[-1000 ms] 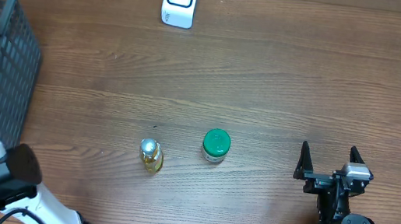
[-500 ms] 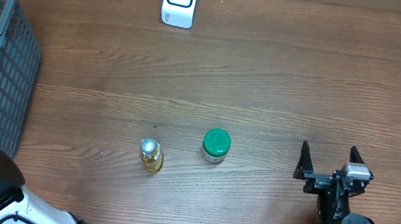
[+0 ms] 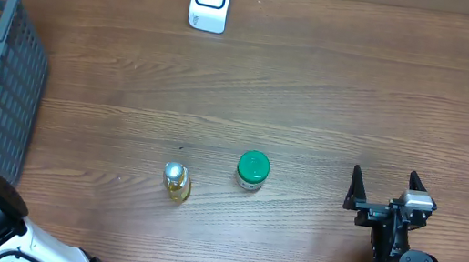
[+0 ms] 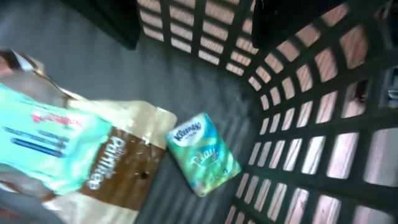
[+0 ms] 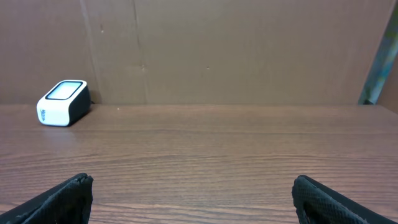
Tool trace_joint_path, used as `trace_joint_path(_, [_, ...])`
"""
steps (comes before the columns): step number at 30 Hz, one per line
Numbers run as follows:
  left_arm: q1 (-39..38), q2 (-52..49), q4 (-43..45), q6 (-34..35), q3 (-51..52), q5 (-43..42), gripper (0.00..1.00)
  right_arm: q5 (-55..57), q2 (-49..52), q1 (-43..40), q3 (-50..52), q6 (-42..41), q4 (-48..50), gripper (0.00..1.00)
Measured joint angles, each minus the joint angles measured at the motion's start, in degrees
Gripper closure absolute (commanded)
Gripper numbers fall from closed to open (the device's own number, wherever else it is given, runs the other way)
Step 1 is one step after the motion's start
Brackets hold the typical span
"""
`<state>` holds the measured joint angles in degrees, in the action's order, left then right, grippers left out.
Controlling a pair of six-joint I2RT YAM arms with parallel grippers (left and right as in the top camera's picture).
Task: Scan the item barcode
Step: 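Reach the left gripper into the basket and grasp the small green packet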
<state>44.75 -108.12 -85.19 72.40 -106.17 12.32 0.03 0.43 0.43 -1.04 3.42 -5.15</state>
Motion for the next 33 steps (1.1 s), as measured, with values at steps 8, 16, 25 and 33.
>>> trace_joint_path(8, [1.18, 0.00, 8.26, 1.16, 8.02, 0.39, 0.41, 0.02, 0.00, 0.00, 0.00, 0.02, 0.02, 0.00])
trace_joint_path(16, [1.97, 0.00, 16.11, 1.22, 15.19, 1.99, 0.37, 0.00, 0.00, 0.00, 0.00, 0.02, 0.00, 0.00])
trace_joint_path(25, [2.01, 0.00, 21.49, 1.18, 20.61, 3.30, 0.31, 0.00, 0.00, -0.02, 0.00, 0.02, 0.00, 0.00])
trace_joint_path(33, [2.03, 0.00, 24.61, 1.20, 21.97, 3.41, 0.28, 0.00, 0.00, 0.00, 0.00, 0.02, 0.00, 0.00])
